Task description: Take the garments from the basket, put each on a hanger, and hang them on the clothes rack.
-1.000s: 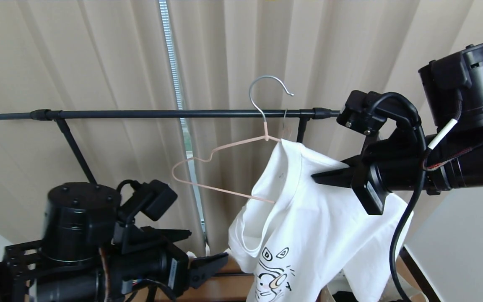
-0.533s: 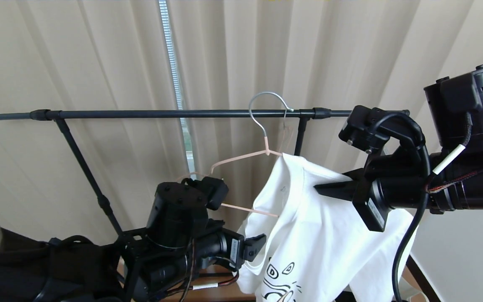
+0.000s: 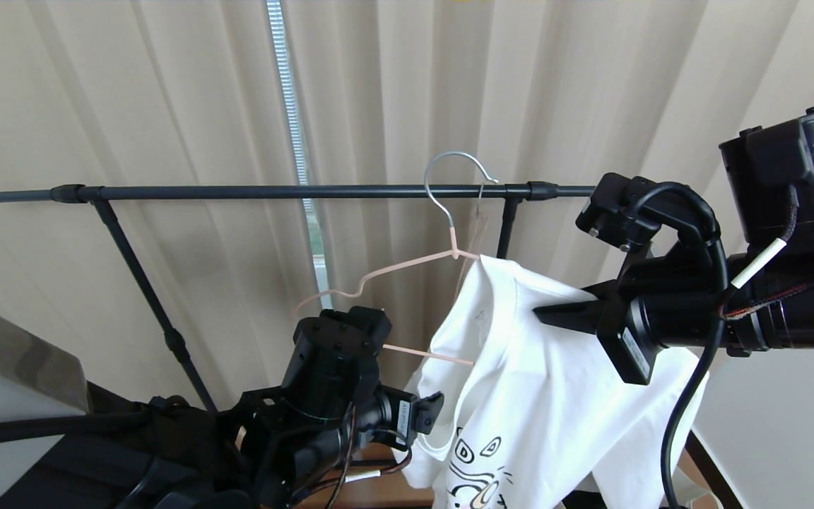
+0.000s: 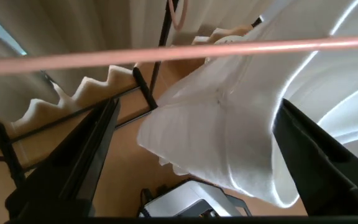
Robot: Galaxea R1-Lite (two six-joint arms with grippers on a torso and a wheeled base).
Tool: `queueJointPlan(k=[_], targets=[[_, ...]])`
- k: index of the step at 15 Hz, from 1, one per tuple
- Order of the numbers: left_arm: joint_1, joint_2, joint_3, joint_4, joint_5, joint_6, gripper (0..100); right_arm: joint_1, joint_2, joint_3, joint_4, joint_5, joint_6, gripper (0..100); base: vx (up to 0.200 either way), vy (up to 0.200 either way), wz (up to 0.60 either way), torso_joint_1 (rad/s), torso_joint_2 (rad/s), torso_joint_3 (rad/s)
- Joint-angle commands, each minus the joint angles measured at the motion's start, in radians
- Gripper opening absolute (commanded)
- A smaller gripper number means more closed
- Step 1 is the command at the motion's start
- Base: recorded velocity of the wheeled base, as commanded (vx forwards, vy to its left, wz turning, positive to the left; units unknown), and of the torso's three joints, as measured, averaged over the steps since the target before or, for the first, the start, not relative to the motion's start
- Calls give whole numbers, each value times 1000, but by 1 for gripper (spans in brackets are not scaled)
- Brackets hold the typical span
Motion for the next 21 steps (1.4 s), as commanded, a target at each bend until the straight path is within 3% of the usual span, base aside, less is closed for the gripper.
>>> queueJointPlan(k=[1,6,7,12,21], targets=[[-1,2,28,0,9,-1,100,-11,6,-2,0,1,-1,0,0,0,0,0,0,0],[-9,4,92,-84,31,2,100,-34,13,-9,-1,0,-1,0,0,0,0,0,0,0],[-9,2,97,-87,34,4,0,-39,13,-9,-1,0,-1,0,0,0,0,0,0,0],[-1,-13,102,-89,69,6,0,-57,26,2,-27,0,-1,0,0,0,0,0,0,0],[137,-22,103,-145,67,9,0,-68,17,34,-29,6,-1,0,0,0,0,0,0,0]])
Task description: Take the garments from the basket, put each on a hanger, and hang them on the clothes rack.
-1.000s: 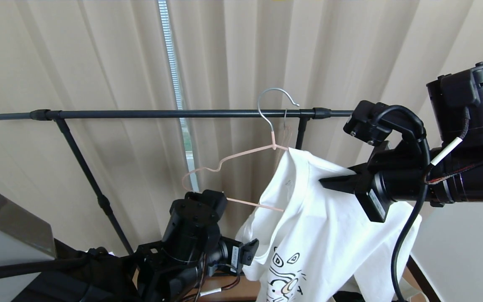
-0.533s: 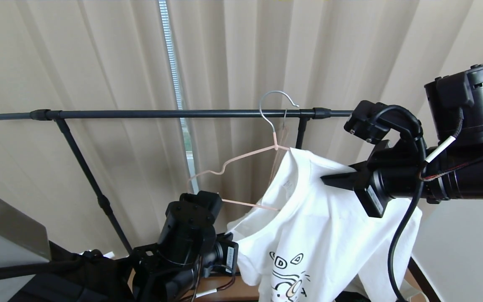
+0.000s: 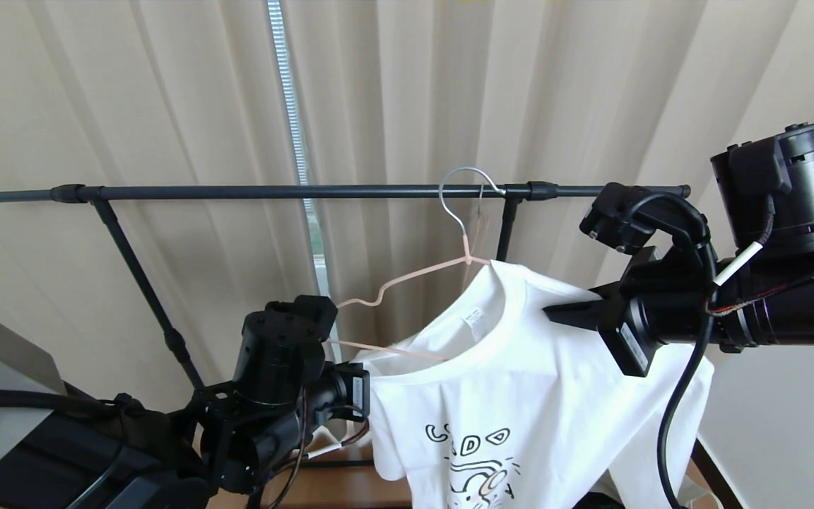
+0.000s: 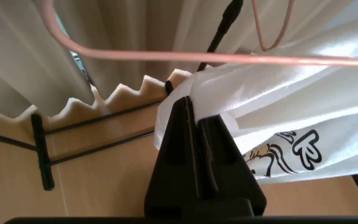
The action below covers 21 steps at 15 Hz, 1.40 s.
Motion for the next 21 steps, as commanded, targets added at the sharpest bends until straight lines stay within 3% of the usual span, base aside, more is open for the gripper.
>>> queueJointPlan(k=[1,10,21], targets=[[23,-2,0,-16,0,1,0,1,-1,4,0,-2,-1,0,0,0,0,0,0,0],[100,1,-14,-22,-6,11,0,-29,-18,18,3,-4,-12,0,0,0,0,0,0,0],[158,-2,-48,-22,-9,34,0,-87,-40,56,3,-8,-119,0,0,0,0,0,0,0]])
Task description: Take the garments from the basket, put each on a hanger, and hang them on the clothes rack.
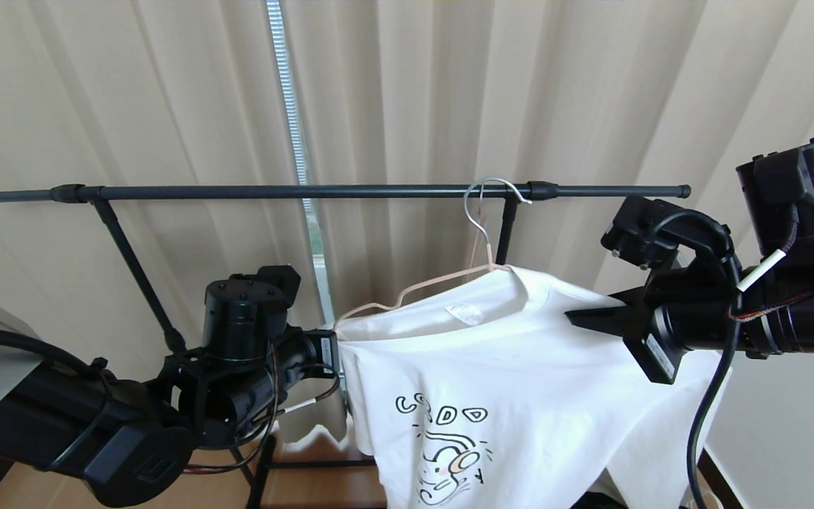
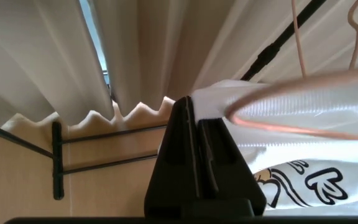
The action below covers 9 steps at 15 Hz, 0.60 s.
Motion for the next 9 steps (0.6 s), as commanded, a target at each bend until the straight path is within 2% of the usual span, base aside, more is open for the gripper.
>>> queueJointPlan(k=[1,7,9], targets=[[9,-2,-3,0,1,3,0,-12,-1,12,-1,0,-27,0,0,0,0,0,0,0],[14,-27,-31,0,3,28,0,-17,0,42,-3,-8,-86,0,0,0,0,0,0,0],[11,-54,-40,3,1,49,0,-17,11,75,-66,-29,-88,0,0,0,0,0,0,0]])
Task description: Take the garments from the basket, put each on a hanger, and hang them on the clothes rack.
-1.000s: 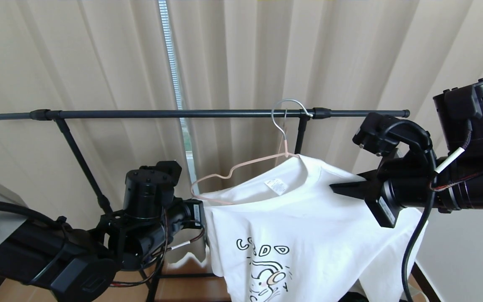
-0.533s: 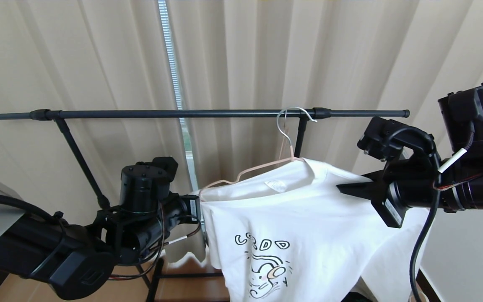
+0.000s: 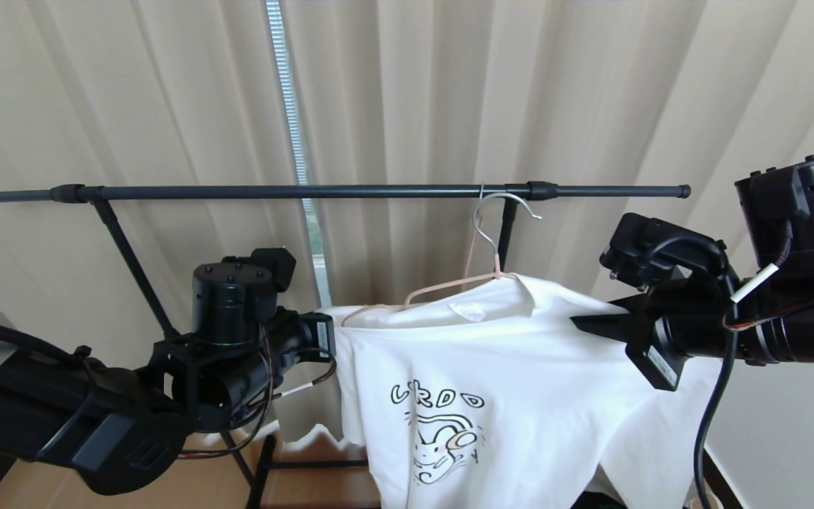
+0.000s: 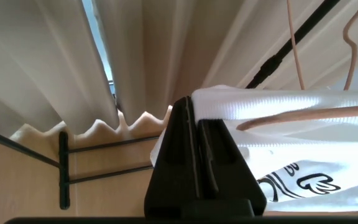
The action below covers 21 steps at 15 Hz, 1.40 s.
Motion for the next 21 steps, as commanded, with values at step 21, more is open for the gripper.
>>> queueJointPlan(k=[21], targets=[[36,65,-107,5,3,67,0,21,-16,112,-176,75,-42,0,0,0,0,0,0,0]])
